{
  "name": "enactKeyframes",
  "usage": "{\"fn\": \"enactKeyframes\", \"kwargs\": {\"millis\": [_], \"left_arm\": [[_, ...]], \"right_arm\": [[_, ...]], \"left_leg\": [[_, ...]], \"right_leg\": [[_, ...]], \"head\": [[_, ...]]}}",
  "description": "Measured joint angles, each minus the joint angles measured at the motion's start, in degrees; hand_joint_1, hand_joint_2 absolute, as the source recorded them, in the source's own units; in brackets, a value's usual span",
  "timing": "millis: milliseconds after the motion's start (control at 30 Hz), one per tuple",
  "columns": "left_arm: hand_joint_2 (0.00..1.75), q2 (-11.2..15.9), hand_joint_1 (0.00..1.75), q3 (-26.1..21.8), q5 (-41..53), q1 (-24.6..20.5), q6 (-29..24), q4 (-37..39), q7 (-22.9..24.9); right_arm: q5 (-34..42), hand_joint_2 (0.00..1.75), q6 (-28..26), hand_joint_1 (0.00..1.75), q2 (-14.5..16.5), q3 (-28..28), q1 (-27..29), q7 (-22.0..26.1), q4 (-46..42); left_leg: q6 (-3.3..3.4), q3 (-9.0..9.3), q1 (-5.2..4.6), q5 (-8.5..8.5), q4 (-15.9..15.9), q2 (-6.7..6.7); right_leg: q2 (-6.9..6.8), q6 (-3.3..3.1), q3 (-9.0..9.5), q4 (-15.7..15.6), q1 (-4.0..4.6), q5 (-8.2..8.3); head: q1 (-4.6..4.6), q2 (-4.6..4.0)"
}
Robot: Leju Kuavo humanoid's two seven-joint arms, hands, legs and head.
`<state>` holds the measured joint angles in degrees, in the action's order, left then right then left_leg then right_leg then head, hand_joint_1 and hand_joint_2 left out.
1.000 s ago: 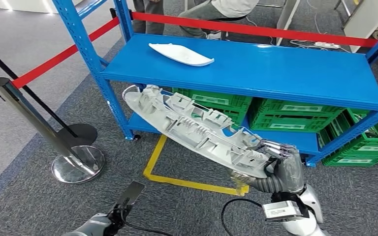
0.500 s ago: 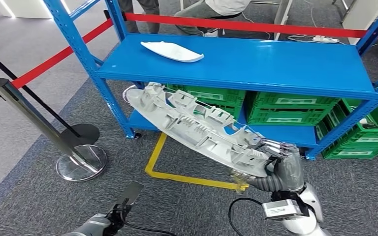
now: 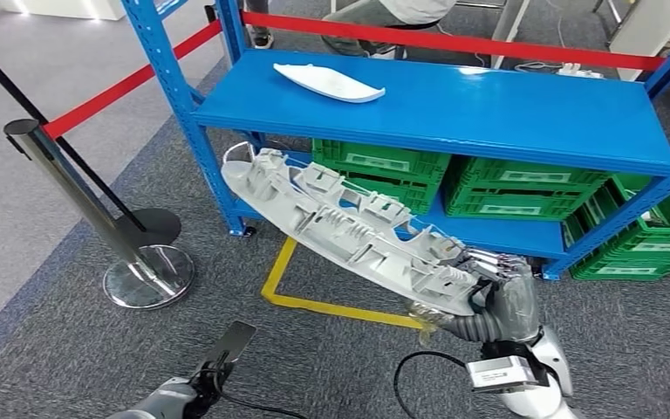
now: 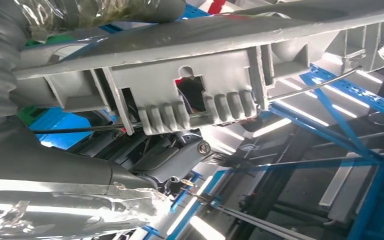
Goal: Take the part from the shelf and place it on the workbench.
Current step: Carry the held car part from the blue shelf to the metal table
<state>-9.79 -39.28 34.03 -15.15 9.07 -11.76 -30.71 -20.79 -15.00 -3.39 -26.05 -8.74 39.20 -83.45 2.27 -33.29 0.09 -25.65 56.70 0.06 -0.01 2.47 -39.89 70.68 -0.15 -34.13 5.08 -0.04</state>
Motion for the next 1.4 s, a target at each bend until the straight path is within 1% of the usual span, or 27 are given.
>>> {"fn": "enactKeyframes", "kwargs": {"millis": [33,67,100,200,267,333,367,400,467,533,567,600,633,700,767,833,900,933,1000,1033,1067,1100,1133,1200,1233,1300,1400], "left_arm": [[0.0,0.0,0.0,0.0,0.0,0.0,0.0,0.0,0.0],[0.0,0.0,0.0,0.0,0.0,0.1,0.0,0.0,0.0],[0.0,0.0,0.0,0.0,0.0,0.1,0.0,0.0,0.0],[0.0,0.0,0.0,0.0,-0.1,0.1,0.0,0.0,-0.1],[0.0,0.0,0.0,0.0,-0.2,0.0,0.0,-0.1,-0.2],[0.0,0.0,0.0,0.0,-0.3,0.0,0.0,-0.1,-0.2],[0.0,0.0,0.0,0.0,-0.4,0.0,0.0,-0.1,-0.2],[0.0,0.1,0.0,0.0,-0.4,0.0,0.0,-0.1,-0.2],[0.0,0.1,0.0,0.0,-0.5,0.0,0.0,-0.1,-0.3],[0.0,0.1,0.0,0.0,-0.4,0.1,0.0,-0.1,-0.4],[0.0,0.1,0.0,0.1,-0.4,0.2,0.0,-0.1,-0.6],[0.0,0.1,0.0,0.1,-0.4,0.2,0.0,-0.1,-0.7],[0.0,0.1,0.0,0.1,-0.4,0.2,0.1,-0.1,-1.0],[0.0,0.1,0.0,0.2,-0.4,0.1,0.3,-0.1,-1.7],[0.0,0.2,0.0,0.3,-0.5,-0.1,0.5,-0.2,-2.2],[0.0,0.2,0.0,0.5,-0.8,-0.1,0.7,-0.2,-2.4],[0.0,0.1,0.0,0.6,-1.1,-0.1,0.9,-0.2,-2.5],[0.0,0.1,0.0,0.6,-1.1,-0.1,1.0,-0.2,-2.5],[0.0,0.1,0.0,0.7,-1.1,0.1,1.1,-0.3,-2.6],[0.0,0.1,0.0,0.7,-1.1,0.3,1.1,-0.3,-2.6],[0.0,0.1,0.0,0.7,-1.1,0.5,1.1,-0.3,-2.7],[0.0,0.1,0.0,0.7,-1.1,0.6,1.1,-0.3,-2.7],[0.0,0.1,0.0,0.7,-1.1,0.7,1.1,-0.3,-2.7],[0.0,0.1,0.0,0.8,-1.2,0.7,0.9,-0.3,-2.7],[0.0,0.1,0.0,0.8,-1.3,0.7,0.8,-0.3,-2.7],[0.0,0.2,0.0,0.8,-1.4,0.8,0.7,-0.3,-2.7],[0.0,0.4,0.0,0.9,-1.5,0.9,0.6,-0.3,-2.6]], "right_arm": [[0.0,1.75,0.0,1.75,0.0,0.0,0.0,0.0,0.1],[0.0,1.75,0.0,1.75,0.0,0.0,0.1,0.0,0.2],[0.1,1.75,0.1,1.75,0.0,0.0,0.1,0.0,0.3],[0.2,1.75,0.3,1.75,0.0,0.0,-0.2,-0.1,0.4],[0.3,1.75,0.4,1.75,0.0,0.0,-0.4,-0.1,0.6],[0.4,1.75,0.6,1.75,0.0,0.0,-0.5,-0.1,0.8],[0.4,1.75,0.7,1.75,0.0,0.0,-0.5,-0.1,0.9],[0.5,1.75,0.7,1.75,0.0,0.0,-0.6,-0.1,1.0],[0.6,1.75,0.8,1.75,0.1,0.0,-0.7,-0.1,1.1],[0.6,1.75,0.9,1.75,0.2,0.1,-0.7,-0.1,1.3],[0.6,1.75,0.9,1.75,0.2,0.0,-0.7,-0.1,1.4],[0.6,1.75,1.0,1.75,0.2,0.1,-0.6,-0.1,1.5],[0.6,1.75,1.0,1.75,0.2,0.1,-0.6,-0.1,1.5],[0.6,1.75,1.2,1.75,0.2,0.1,-0.7,-0.1,1.5],[0.6,1.75,1.4,1.75,0.2,0.1,-0.7,-0.1,1.6],[0.6,1.75,1.5,1.75,0.4,0.1,-0.8,-0.1,1.7],[0.6,1.75,1.5,1.75,0.5,0.1,-0.8,-0.1,1.8],[0.6,1.75,1.5,1.75,0.5,0.0,-0.9,-0.1,1.9],[0.7,1.75,1.5,1.75,0.5,0.0,-0.9,-0.1,2.1],[0.7,1.75,1.5,1.75,0.5,0.0,-0.8,-0.1,2.2],[0.7,1.75,1.5,1.75,0.5,0.0,-0.7,-0.2,2.4],[0.7,1.75,1.6,1.75,0.5,0.0,-0.6,-0.2,2.6],[0.7,1.75,1.6,1.75,0.5,0.0,-0.6,-0.3,2.7],[0.9,1.75,1.7,1.75,0.5,-0.1,-0.7,-0.3,2.9],[1.0,1.75,1.9,1.75,0.5,-0.1,-0.8,-0.3,3.0],[1.4,1.75,2.3,1.75,0.7,-0.1,-0.9,-0.4,3.3],[2.0,1.75,2.8,1.75,0.9,-0.1,-1.0,-0.5,4.0]], "left_leg": [[0.01,-0.45,-0.05,0.34,0.0,0.01],[-0.04,-0.88,-0.08,0.65,0.0,0.0],[-0.13,-1.24,-0.1,0.94,0.1,-0.02],[-0.71,-1.91,-0.19,1.7,0.1,-0.08],[-1.33,-2.22,-0.3,2.33,0.1,-0.07],[-1.97,-2.51,-0.29,2.82,0.1,-0.09],[-2.31,-2.8,-0.26,2.36,0.5,-0.12],[-2.67,-3.36,-0.21,1.08,1.8,-0.15],[-3.33,-5.55,-0.03,-3.45,7.7,-0.18],[-3.71,-7.8,0.12,-7.27,15.2,-0.18],[-3.76,-7.95,0.14,-7.77,17.0,-0.18],[-3.7,-6.92,0.14,-7.08,16.4,-0.18],[-3.55,-4.81,0.14,-5.6,13.5,-0.18],[-2.95,0.63,0.02,-3.06,5.2,-0.2],[-2.39,3.45,-0.18,-2.55,0.3,-0.21],[-1.89,3.45,-0.25,-2.45,-0.5,-0.19],[-1.11,3.24,-0.04,-1.86,-1.0,-0.09],[-0.74,3.09,0.09,-1.55,-1.2,-0.05],[-0.37,2.58,0.1,-1.18,-1.2,-0.01],[-0.34,2.35,0.08,-1.06,-1.1,0.0],[-0.34,2.18,0.06,-0.96,-1.1,0.0],[-0.36,2.08,0.06,-0.9,-1.0,-0.01],[-0.41,2.06,0.06,-0.88,-1.0,-0.04],[-0.66,1.98,-0.04,-0.96,-0.7,-0.1],[-0.89,1.76,-0.14,-0.97,-0.5,-0.12],[-1.43,1.09,-0.32,-0.8,-0.1,-0.1],[-2.3,0.33,-0.27,-1.49,0.8,-0.1]], "right_leg": [[0.0,0.12,-0.74,2.8,-0.04,-1.16],[-0.01,0.17,-0.45,3.5,-0.05,-1.18],[-0.02,0.14,0.98,1.8,-0.05,-0.19],[-0.03,-0.35,8.87,-10.5,0.04,3.74],[0.02,-0.89,11.11,-14.3,0.23,4.2],[-0.01,-1.62,10.82,-14.4,0.25,4.81],[-0.06,-2.11,10.56,-14.5,0.15,5.18],[-0.13,-2.62,10.23,-14.6,0.04,5.59],[-0.23,-3.36,9.38,-14.7,-0.02,6.37],[-0.25,-3.53,8.32,-14.5,0.08,7.04],[-0.24,-3.51,7.77,-14.4,0.12,7.33],[-0.21,-3.44,7.28,-14.3,0.15,7.55],[-0.18,-3.36,6.91,-14.1,0.18,7.73],[-0.15,-3.09,6.47,-13.9,0.3,8.03],[-0.19,-2.56,6.15,-13.8,0.42,8.43],[-0.21,-1.86,5.88,-13.9,0.46,8.87],[-0.14,-1.22,5.03,-12.8,0.41,7.97],[-0.11,-0.9,3.97,-10.6,0.35,6.53],[-0.09,-0.32,0.6,-2.9,0.11,2.45],[-0.09,-0.12,-0.99,1.0,0.02,0.94],[-0.1,0.0,-1.79,3.2,-0.02,0.41],[-0.1,0.04,-1.47,3.0,-0.04,1.04],[-0.11,-0.01,0.05,0.4,-0.06,2.71],[-0.12,-0.33,4.66,-7.9,-0.01,6.3],[-0.12,-0.59,6.41,-11.2,0.04,7.21],[-0.04,-1.15,7.4,-13.3,0.16,7.11],[-0.01,-2.05,7.03,-13.6,-0.1,7.34]], "head": [[0.01,0.0],[0.01,0.0],[0.01,0.0],[0.03,0.0],[0.05,0.0],[0.04,0.0],[0.08,0.0],[0.19,0.0],[0.39,0.0],[0.43,0.0],[0.43,0.0],[0.44,0.0],[0.45,0.0],[0.44,0.0],[0.41,0.0],[0.4,0.0],[0.27,0.0],[0.15,0.0],[-0.09,0.0],[-0.09,0.0],[-0.08,0.0],[-0.09,0.0],[-0.09,0.0],[-0.11,0.0],[-0.11,0.0],[-0.04,0.0],[0.02,0.0]]}}
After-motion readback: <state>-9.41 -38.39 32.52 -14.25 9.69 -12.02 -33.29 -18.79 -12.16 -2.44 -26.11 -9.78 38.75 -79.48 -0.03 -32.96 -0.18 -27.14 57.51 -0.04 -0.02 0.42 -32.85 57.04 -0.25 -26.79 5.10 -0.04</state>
